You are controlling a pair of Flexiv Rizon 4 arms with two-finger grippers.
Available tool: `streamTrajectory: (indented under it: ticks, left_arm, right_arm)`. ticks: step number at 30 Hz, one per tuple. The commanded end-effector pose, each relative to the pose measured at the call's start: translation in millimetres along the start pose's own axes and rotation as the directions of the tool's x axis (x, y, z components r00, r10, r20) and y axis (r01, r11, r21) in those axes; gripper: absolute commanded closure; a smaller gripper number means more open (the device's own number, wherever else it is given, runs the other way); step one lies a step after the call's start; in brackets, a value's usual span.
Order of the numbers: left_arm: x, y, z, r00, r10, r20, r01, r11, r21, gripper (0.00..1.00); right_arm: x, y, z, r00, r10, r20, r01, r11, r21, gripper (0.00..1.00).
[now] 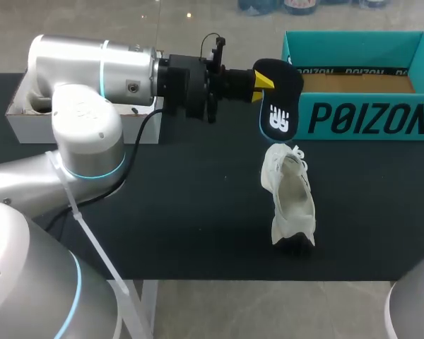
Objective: Take the shoe out of the shoebox, open the shoe tongue, remove and reinsert the insole, then place the shoe into the shoebox
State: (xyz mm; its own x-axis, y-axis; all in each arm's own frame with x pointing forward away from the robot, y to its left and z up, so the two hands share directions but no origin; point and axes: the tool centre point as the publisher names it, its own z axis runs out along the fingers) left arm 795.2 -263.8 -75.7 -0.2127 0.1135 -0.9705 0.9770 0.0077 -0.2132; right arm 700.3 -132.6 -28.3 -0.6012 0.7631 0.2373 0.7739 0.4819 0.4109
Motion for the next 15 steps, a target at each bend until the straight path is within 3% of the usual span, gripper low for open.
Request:
streamTrajectory:
  ticks: [1,12,15]
  left_arm:
    - [11.1,-8.5,3.0,0.999,-0.037,0.015,0.037,0.999,0.037,1.0]
    - [57.0,-47.2,10.1,0.965,-0.253,-0.067,0.259,0.961,0.095,1.0]
    - [64.6,-58.9,16.8,0.952,-0.299,-0.063,0.305,0.941,0.145,1.0]
  right_arm:
    - [-1.0,2.7,-0.4,1.0,0.002,-0.001,-0.002,1.0,0.007,0.0]
    - [-1.0,2.7,-0.4,1.0,0.002,-0.001,-0.002,1.0,0.007,0.0]
    - [-1.0,2.7,-0.4,1.0,0.002,-0.001,-0.002,1.0,0.007,0.0]
